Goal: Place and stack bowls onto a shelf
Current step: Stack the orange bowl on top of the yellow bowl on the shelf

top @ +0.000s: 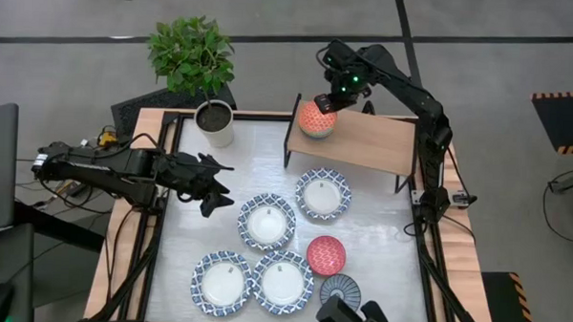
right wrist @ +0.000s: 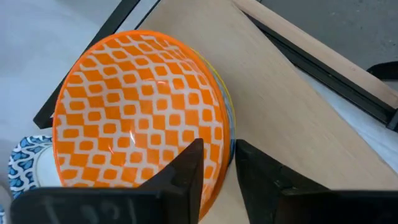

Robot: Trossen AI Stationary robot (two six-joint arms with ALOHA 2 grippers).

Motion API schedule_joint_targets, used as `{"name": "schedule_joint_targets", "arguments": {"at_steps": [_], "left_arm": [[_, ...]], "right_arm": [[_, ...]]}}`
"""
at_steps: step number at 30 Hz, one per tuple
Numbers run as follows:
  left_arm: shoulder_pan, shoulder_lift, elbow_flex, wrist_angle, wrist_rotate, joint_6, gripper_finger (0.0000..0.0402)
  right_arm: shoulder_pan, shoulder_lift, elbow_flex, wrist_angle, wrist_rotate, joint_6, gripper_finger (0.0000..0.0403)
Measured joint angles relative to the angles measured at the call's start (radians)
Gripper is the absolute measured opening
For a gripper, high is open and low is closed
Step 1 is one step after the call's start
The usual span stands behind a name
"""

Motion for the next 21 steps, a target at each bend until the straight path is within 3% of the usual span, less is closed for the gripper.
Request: {"name": "schedule_joint_targets", "arguments": {"at_steps": [17, 21], "left_arm": [[0.000, 0.000, 0.000, -0.032, 0.001, -0.001, 0.0228], [0.000, 0.000, 0.000, -0.032, 0.001, -0.002, 0.0228]], "right_arm": [[0.003, -0.053, -0.001, 0.072, -0.001, -0.026, 0.0127], [0.000, -0.078, -0.001, 0.077, 0.058, -0.021, 0.0127]]}}
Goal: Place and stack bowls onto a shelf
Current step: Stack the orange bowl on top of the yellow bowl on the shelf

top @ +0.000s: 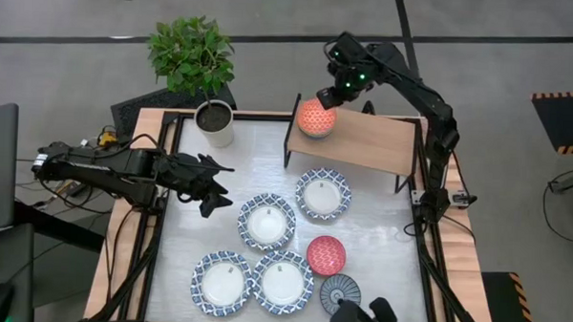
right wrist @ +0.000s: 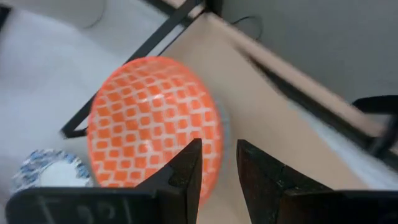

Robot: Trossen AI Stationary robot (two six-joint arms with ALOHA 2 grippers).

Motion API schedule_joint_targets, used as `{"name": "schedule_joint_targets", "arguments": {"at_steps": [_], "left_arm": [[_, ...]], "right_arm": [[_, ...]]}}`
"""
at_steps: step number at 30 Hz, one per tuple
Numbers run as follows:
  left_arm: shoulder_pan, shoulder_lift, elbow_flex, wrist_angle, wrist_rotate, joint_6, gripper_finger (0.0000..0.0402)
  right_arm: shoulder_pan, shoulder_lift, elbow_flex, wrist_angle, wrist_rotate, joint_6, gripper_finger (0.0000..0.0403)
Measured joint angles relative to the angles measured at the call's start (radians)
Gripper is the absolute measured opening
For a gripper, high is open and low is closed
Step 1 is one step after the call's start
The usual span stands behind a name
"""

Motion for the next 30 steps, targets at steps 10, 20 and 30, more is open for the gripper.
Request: {"name": "schedule_joint_targets", "arguments": {"at_steps": [10, 20, 30], "left_arm": [[0.000, 0.000, 0.000, 0.001, 0.000, -0.010, 0.0228], [0.000, 0.000, 0.000, 0.002, -0.001, -0.026, 0.0228], [0.000, 0.000, 0.000, 0.003, -0.012, -0.028, 0.0228]], "right_arm": [[0.002, -0.034, -0.003, -0.004, -0.063, -0.039, 0.0022], [0.014, 0.022, -0.003, -0.050, -0.073, -0.067, 0.0025], [0.005, 0.027, -0.004, -0.063, -0.058, -0.068, 0.0032]]}}
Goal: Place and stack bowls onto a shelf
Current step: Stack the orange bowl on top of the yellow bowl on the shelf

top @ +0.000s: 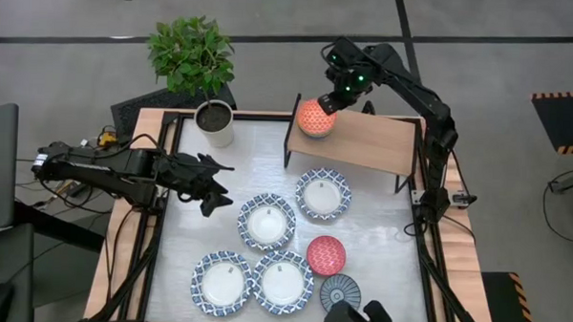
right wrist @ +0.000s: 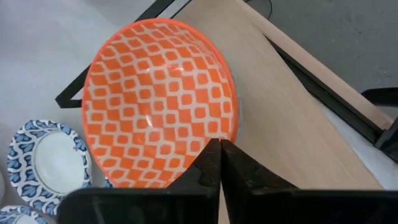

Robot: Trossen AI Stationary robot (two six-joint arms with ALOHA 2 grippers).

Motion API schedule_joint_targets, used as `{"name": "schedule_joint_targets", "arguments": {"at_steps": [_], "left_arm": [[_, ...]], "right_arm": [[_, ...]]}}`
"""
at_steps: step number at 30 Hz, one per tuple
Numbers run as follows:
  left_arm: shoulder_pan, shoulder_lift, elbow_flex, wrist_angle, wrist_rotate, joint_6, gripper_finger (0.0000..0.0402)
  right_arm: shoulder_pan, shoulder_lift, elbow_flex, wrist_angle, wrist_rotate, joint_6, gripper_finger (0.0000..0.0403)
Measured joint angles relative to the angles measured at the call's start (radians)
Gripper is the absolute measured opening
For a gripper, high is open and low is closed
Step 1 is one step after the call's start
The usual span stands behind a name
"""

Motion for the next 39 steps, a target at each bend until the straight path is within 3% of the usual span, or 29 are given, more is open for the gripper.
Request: {"name": "schedule_joint_targets", "arguments": {"at_steps": [7, 14, 24, 34, 39], "left_arm": [[0.000, 0.000, 0.000, 0.000, 0.000, 0.000, 0.0228], [0.000, 0.000, 0.000, 0.000, 0.000, 0.000, 0.0228], [0.000, 0.000, 0.000, 0.000, 0.000, 0.001, 0.0228], [0.000, 0.000, 0.000, 0.000, 0.000, 0.001, 0.0228], [0.000, 0.000, 0.000, 0.000, 0.000, 0.001, 0.0228]], "right_arm": [[-0.006, 0.000, 0.000, 0.002, 0.002, 0.000, 0.0018], [-0.005, 0.000, 0.000, 0.002, 0.032, 0.008, 0.0033], [-0.005, 0.000, -0.001, 0.007, 0.036, 0.009, 0.0025], [-0.002, -0.001, -0.061, 0.034, 0.035, 0.009, 0.0020], [0.002, -0.007, -0.044, 0.025, 0.035, 0.023, 0.0037]]}}
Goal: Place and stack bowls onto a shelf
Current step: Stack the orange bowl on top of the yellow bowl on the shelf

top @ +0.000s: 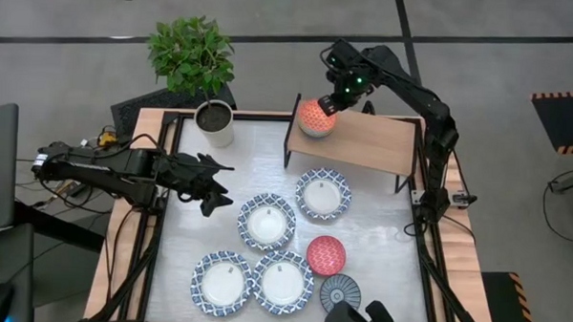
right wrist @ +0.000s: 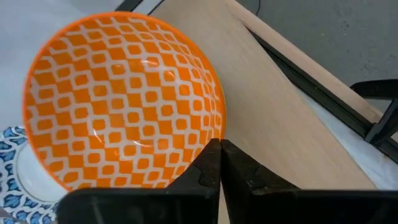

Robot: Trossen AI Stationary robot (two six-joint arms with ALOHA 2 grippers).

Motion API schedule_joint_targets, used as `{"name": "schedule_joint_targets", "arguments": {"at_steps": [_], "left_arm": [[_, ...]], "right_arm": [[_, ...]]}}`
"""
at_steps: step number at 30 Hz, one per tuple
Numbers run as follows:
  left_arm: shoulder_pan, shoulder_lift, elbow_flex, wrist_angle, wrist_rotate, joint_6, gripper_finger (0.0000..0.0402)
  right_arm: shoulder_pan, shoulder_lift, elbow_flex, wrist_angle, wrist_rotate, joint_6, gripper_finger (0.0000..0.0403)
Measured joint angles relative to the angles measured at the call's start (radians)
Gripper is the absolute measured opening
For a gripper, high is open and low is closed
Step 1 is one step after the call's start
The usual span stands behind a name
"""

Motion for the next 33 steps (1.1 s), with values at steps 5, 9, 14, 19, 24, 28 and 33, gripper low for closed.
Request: {"name": "schedule_joint_targets", "arguments": {"at_steps": [5, 9, 14, 19, 24, 28, 33], "left_arm": [[0.000, 0.000, 0.000, 0.000, -0.008, 0.000, 0.0228], [0.000, 0.000, 0.000, 0.000, -0.009, -0.001, 0.0228], [0.000, 0.000, 0.000, 0.000, -0.010, -0.001, 0.0228], [0.000, 0.000, 0.000, 0.000, -0.011, -0.002, 0.0228], [0.000, 0.000, 0.000, 0.000, -0.011, -0.002, 0.0228], [0.000, 0.000, 0.000, 0.000, -0.011, -0.004, 0.0228], [0.000, 0.000, 0.000, 0.000, -0.011, -0.004, 0.0228]], "right_arm": [[0.062, -0.004, 0.046, 0.033, -0.005, -0.011, 0.0038], [0.138, -0.004, 0.046, 0.115, -0.011, -0.023, 0.0019], [0.198, 0.007, 0.046, 0.198, -0.009, -0.044, 0.0021], [0.198, 0.006, 0.045, 0.204, 0.010, -0.034, 0.0035], [0.198, 0.007, 0.045, 0.227, 0.015, -0.021, 0.0019], [0.215, 0.007, 0.030, 0.246, 0.015, -0.019, 0.0024], [0.227, 0.008, -0.013, 0.256, 0.014, -0.011, 0.0032]]}}
